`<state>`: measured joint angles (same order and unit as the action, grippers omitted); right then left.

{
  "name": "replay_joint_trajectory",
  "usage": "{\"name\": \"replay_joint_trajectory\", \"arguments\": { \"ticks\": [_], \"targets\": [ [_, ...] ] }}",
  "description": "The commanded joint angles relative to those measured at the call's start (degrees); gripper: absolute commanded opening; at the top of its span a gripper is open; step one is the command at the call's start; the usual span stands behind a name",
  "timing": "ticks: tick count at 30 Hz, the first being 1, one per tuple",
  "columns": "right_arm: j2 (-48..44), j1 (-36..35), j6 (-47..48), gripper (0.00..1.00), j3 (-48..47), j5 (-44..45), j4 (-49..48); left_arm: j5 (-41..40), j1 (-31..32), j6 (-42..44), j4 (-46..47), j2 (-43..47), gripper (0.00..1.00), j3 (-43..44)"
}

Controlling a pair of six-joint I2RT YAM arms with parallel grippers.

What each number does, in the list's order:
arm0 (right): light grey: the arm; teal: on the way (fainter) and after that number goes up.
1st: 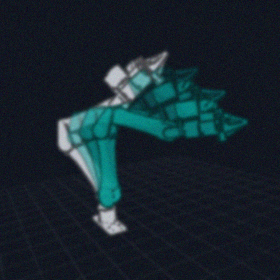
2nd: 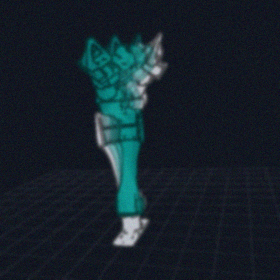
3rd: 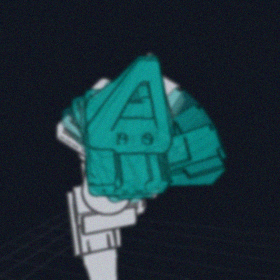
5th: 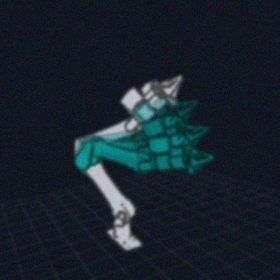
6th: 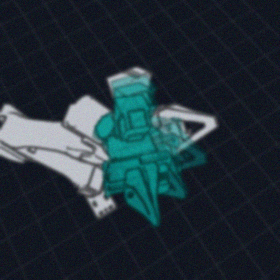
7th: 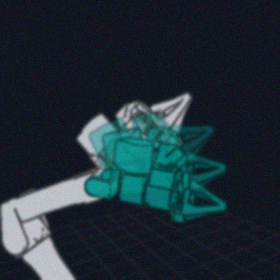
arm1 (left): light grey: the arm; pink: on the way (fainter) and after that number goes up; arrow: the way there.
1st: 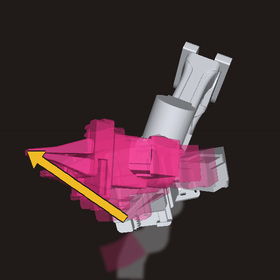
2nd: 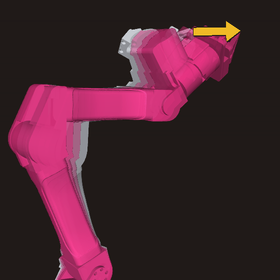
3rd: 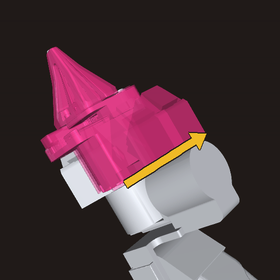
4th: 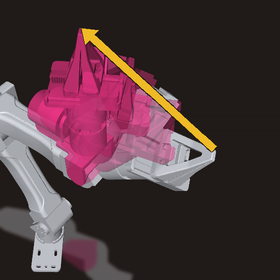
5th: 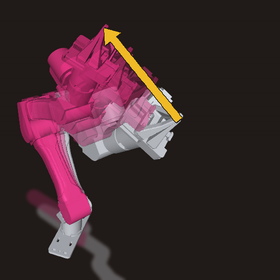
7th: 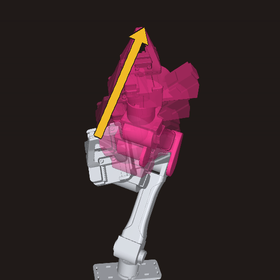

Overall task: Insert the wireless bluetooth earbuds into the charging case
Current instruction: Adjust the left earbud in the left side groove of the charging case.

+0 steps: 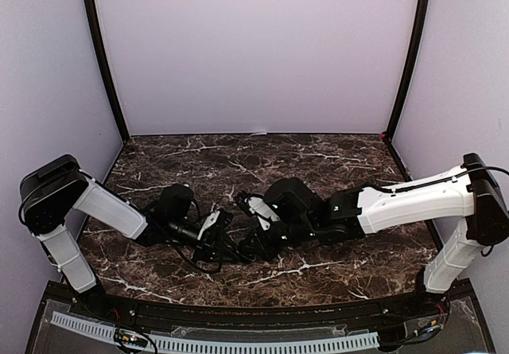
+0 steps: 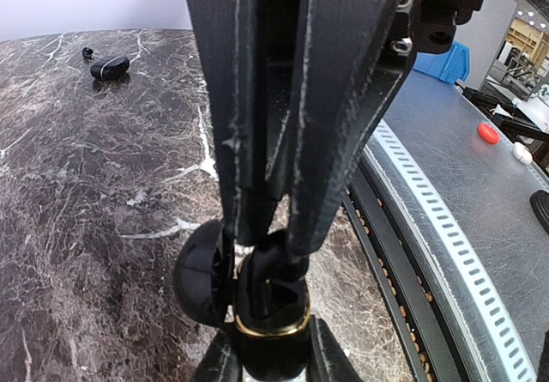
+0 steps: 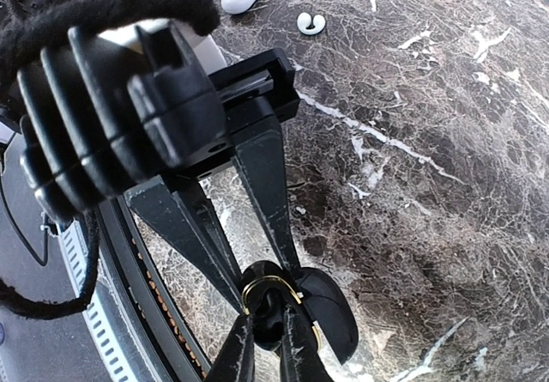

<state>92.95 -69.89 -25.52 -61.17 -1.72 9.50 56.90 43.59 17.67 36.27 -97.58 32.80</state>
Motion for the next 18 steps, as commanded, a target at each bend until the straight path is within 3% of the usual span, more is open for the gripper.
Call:
{"name": "replay_joint_trajectory", "arguments": {
  "ticks": [1, 18],
  "targets": [
    [0.80, -0.37, 0.73, 0.11, -1.13, 1.40, -0.31, 3.08, 1.14, 2.74, 1.08, 2.74, 0.00, -0.81],
    [1.98, -0.41, 1.67, 0.11, -1.77, 1.11, 0.52, 3.84, 1.41, 3.96, 2.33, 3.95, 0.00, -2.04]
  ]
}}
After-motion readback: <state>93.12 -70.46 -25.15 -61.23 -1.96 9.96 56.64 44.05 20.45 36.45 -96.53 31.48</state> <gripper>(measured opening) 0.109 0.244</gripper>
